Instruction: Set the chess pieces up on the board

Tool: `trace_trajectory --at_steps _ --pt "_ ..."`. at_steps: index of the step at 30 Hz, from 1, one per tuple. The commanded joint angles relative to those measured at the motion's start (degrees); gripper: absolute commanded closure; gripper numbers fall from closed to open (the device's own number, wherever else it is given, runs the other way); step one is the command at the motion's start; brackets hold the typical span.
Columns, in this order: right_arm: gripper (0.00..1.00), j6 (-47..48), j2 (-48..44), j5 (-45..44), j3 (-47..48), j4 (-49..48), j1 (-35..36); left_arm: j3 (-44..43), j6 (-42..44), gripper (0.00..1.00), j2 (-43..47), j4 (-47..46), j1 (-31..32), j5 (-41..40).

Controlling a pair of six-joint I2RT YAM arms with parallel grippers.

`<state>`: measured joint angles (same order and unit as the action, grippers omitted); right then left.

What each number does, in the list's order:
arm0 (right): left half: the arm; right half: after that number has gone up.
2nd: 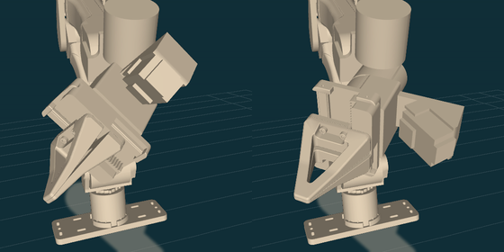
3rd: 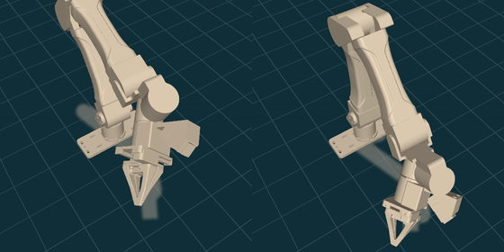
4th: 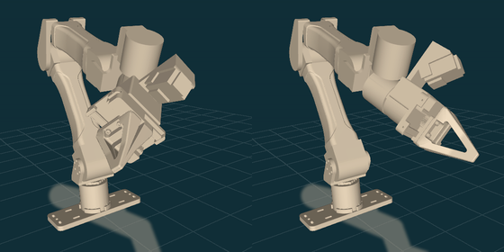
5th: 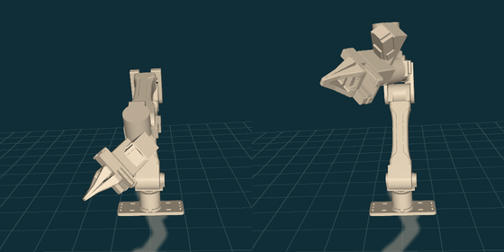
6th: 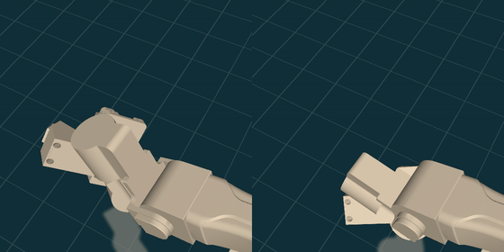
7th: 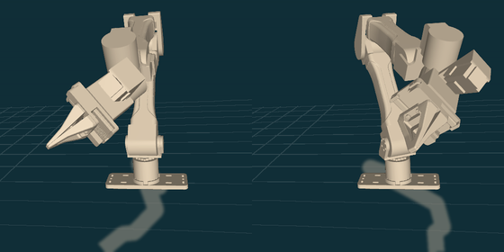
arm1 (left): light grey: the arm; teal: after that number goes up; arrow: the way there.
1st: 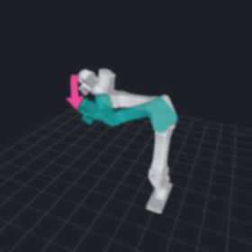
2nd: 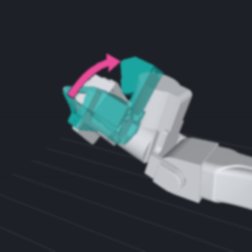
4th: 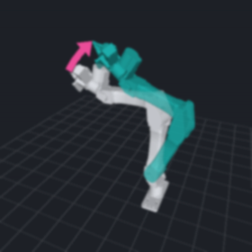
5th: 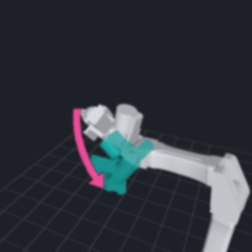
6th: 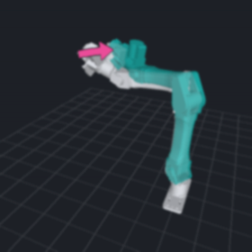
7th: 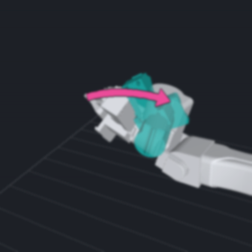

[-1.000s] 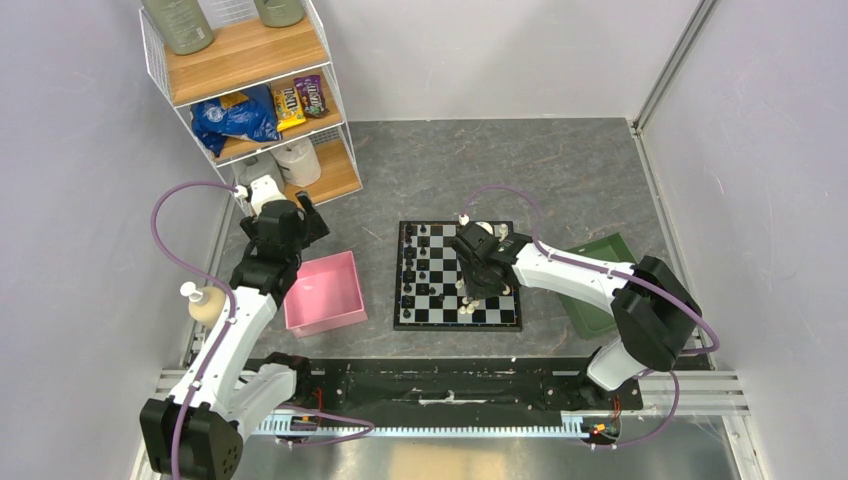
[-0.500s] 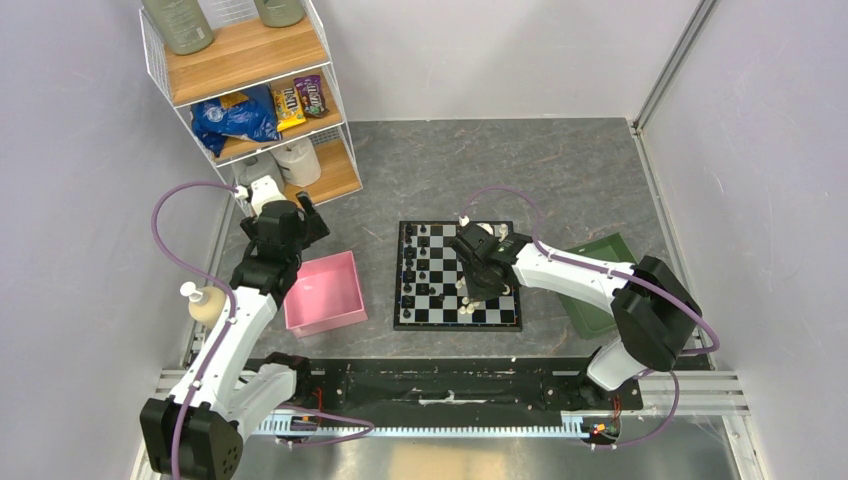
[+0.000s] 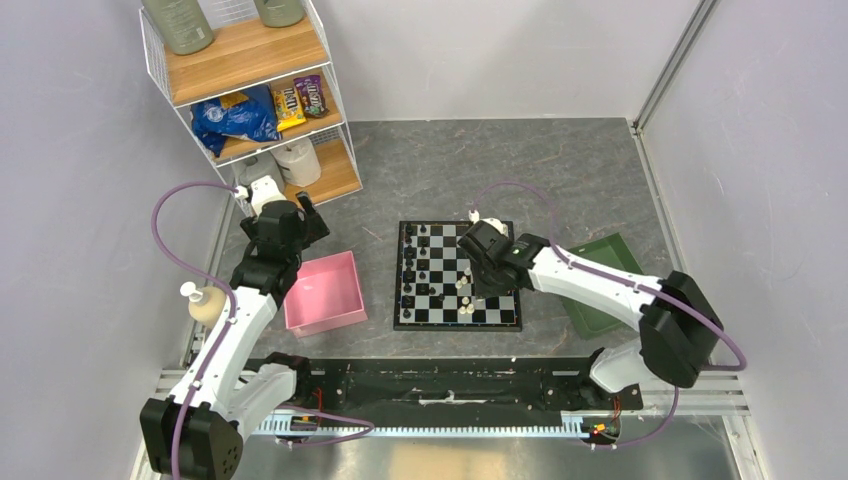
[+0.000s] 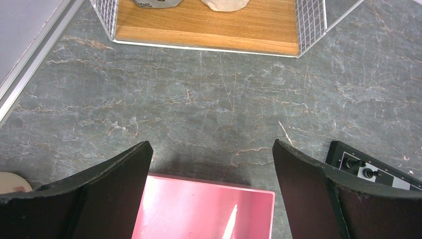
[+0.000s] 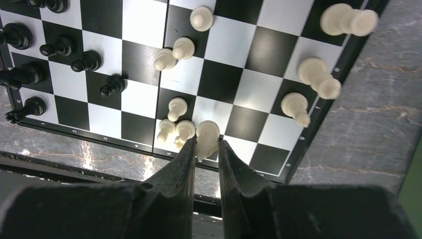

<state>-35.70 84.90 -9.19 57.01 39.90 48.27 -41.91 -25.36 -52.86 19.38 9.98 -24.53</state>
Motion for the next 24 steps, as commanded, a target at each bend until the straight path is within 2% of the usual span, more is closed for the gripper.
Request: trace_trajectory --at_steps 1,11,24 --pt "0.76 -2.41 -5.33 -4.14 -1.91 2.82 0.25 0.25 0.85 0.00 0.70 -1.89 -0.13 -0.78" --pt "0.76 -6.37 -10.48 -7.20 -8.32 2.84 -1.09 0.15 0.65 0.00 0.74 -1.89 -0.13 -0.18" --pt "0.76 -3.15 -9.54 -4.21 -9.99 -0.35 -7.32 -0.44 0.29 0.00 1.24 -1.58 -0.13 0.19"
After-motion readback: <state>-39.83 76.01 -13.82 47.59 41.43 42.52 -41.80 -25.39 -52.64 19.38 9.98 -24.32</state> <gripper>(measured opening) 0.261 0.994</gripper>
